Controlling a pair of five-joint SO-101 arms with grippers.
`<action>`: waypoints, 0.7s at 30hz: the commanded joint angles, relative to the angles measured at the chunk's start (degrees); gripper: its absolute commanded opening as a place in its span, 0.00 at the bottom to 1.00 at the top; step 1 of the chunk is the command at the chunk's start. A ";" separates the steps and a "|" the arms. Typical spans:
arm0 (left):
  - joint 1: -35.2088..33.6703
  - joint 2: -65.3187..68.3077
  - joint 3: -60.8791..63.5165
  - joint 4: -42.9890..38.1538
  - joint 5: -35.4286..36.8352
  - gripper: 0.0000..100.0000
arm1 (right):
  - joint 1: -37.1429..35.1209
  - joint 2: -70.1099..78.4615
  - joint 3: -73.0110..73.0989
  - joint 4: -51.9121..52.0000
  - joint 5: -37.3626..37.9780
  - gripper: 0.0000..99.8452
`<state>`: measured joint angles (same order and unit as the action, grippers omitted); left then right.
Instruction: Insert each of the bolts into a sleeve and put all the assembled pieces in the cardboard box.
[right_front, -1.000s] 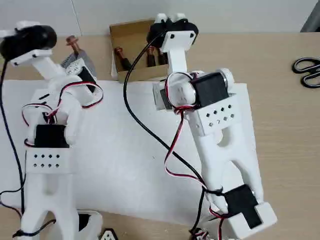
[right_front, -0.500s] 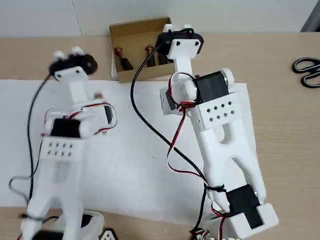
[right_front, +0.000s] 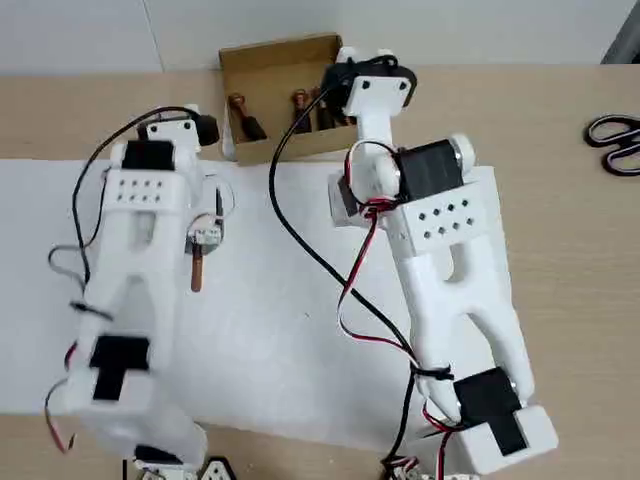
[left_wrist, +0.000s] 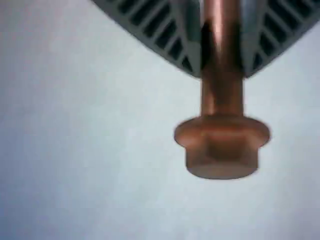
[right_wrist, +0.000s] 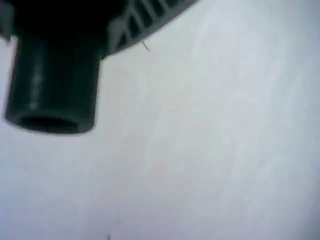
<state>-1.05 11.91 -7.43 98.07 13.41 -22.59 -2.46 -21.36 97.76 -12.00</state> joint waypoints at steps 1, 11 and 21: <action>0.09 3.60 -4.35 2.46 -0.26 0.01 | 0.92 -0.22 -0.26 0.13 -0.79 0.00; 1.14 4.57 -4.35 1.23 -6.33 0.01 | 1.01 -0.31 -0.26 0.57 -0.88 0.00; 1.05 7.47 -4.00 -0.97 -10.99 0.01 | 0.92 -0.31 -0.26 0.57 -3.08 0.00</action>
<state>0.00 18.42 -9.10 98.68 2.77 -21.89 -2.46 -21.36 97.76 -14.46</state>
